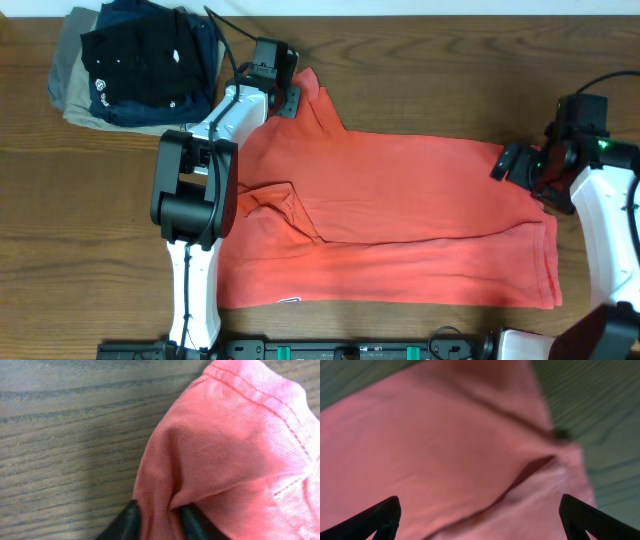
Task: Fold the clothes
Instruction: 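Grasp the shirt's top edge corners with both grippers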
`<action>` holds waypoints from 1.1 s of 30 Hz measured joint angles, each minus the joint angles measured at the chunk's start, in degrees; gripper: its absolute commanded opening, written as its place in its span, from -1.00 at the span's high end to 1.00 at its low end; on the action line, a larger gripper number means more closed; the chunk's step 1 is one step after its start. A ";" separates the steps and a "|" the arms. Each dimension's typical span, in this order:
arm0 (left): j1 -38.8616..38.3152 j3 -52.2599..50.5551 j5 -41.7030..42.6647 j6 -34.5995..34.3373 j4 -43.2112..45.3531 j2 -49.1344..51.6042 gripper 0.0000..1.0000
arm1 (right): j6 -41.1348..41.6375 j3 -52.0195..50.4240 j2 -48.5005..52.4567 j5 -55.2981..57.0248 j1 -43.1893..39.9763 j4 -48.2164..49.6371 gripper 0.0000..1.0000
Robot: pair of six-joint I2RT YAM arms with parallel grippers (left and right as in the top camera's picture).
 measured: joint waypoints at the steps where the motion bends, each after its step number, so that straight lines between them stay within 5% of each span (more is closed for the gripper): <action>1: 0.00 0.00 -0.04 0.20 -0.17 0.00 0.54 | 0.63 0.00 0.50 1.42 -0.02 1.62 -0.98; 15: 0.00 0.63 -0.09 0.24 -2.56 0.00 0.60 | -1.20 0.26 16.13 2.47 -7.37 21.27 -0.97; 33: 0.02 0.70 -0.11 0.24 -2.78 0.00 0.59 | -5.44 2.23 26.18 -3.45 -9.38 28.20 -0.55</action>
